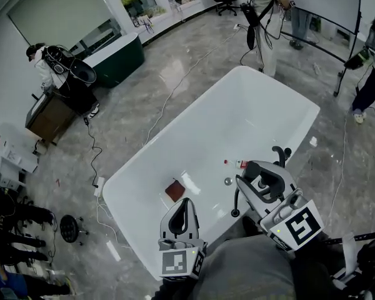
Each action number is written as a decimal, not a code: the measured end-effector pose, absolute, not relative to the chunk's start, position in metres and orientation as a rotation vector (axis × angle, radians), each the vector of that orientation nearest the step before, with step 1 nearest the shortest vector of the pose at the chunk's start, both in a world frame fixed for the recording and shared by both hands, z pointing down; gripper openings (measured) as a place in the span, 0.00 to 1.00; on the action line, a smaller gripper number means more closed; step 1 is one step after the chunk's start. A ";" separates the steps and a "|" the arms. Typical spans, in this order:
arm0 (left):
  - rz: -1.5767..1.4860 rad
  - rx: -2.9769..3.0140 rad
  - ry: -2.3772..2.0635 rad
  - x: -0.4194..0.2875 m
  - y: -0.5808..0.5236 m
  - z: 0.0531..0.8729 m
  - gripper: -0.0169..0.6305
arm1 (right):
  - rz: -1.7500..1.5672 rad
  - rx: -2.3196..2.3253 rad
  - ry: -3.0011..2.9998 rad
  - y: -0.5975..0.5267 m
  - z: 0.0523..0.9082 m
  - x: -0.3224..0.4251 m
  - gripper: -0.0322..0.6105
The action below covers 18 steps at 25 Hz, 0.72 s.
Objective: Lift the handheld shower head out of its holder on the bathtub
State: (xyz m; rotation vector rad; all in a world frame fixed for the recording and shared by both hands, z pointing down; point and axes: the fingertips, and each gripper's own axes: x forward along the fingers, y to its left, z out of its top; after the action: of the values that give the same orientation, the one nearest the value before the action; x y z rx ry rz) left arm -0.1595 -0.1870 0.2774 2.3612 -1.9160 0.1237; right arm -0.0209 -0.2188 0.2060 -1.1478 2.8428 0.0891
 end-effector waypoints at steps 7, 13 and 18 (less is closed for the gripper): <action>0.137 2.374 -1.918 -0.149 -0.185 0.264 0.03 | 0.020 -1.149 2.879 -0.217 0.220 -0.017 0.27; 0.178 2.375 -1.846 -0.134 -0.186 0.280 0.03 | -0.031 -1.159 2.913 -0.215 0.244 -0.014 0.27; 0.199 2.380 -1.802 -0.125 -0.188 0.289 0.03 | -0.054 -1.183 2.913 -0.216 0.253 -0.007 0.27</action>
State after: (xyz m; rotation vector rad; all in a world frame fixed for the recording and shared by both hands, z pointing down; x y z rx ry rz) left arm -0.1248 -0.1881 0.2887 2.3802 -1.8019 0.1986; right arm -0.0072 -0.2156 0.2526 -1.1833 2.9134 -0.0537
